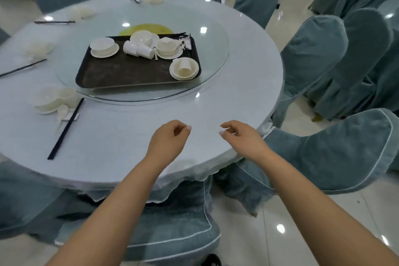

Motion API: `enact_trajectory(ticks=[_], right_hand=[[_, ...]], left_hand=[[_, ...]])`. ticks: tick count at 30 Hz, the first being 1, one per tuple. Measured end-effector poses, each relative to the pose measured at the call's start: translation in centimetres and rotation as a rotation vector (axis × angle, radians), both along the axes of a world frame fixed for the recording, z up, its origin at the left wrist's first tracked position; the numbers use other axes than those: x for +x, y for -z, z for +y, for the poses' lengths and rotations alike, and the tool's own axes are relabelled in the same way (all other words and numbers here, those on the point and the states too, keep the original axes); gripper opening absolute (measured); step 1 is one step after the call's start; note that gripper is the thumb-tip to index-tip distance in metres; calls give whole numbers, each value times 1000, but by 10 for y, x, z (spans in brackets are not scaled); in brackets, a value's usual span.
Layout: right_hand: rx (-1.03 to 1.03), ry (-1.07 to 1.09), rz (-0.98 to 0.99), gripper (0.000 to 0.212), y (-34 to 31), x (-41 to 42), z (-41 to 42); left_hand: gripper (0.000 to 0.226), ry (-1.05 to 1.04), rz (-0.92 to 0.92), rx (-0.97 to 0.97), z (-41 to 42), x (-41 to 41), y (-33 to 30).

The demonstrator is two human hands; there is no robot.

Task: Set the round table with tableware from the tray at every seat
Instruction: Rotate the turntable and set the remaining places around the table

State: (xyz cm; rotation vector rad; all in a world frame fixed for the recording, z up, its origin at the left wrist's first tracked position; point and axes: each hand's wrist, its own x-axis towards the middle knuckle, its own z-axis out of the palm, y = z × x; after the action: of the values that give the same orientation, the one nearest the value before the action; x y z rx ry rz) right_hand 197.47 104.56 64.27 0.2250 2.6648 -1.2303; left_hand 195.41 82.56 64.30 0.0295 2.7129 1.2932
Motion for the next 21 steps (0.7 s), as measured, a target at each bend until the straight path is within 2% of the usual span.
enact_trajectory(ticks=[12,21], right_hand=[[32,-79,0,30,3,-57,-2],[3,-242,-28,28,10,-123,-4]], left_hand=[[23,-61,-10,38,1,-53,13],[19,-200,-67,43,2,-70,28]])
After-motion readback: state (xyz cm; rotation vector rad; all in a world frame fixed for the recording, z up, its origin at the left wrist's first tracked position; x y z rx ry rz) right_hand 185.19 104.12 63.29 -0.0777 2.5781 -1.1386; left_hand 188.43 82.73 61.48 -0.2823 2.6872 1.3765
